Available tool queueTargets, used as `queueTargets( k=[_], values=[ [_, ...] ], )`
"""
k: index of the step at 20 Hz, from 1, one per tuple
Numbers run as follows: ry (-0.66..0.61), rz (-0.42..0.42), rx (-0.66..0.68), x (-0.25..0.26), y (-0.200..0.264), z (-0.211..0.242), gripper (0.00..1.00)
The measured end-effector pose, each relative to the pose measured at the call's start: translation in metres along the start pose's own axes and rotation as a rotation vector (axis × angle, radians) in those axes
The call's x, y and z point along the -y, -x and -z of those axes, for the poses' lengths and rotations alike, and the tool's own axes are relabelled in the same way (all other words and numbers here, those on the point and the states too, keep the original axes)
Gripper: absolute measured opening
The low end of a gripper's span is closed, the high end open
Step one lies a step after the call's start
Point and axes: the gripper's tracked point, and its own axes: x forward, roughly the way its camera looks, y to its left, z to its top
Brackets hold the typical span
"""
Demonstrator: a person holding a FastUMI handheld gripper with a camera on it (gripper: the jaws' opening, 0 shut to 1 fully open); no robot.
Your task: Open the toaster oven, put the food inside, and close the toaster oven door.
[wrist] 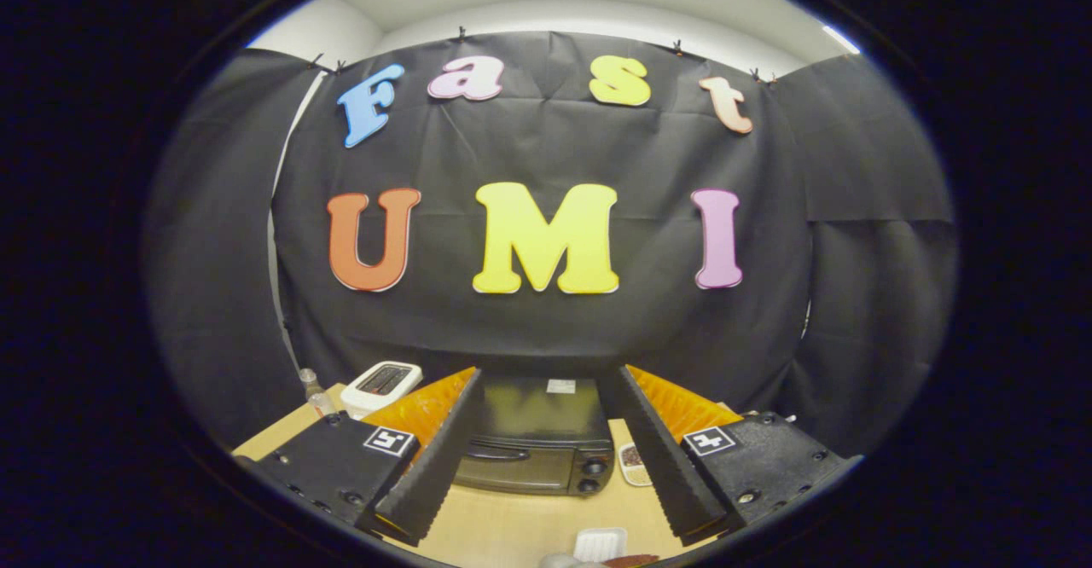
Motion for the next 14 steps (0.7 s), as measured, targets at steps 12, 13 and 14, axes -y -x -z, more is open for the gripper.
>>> queueTargets(
  k=[12, 13, 14],
  values=[
    [-0.022, 0.043, -0.206, -0.054, -0.119, 0.136, 1.00],
    [-0.023, 0.040, -0.214, -0.056, -0.121, 0.141, 1.00],
    [-0.023, 0.044, -0.231, -0.056, -0.125, 0.149, 1.00]
  ],
)
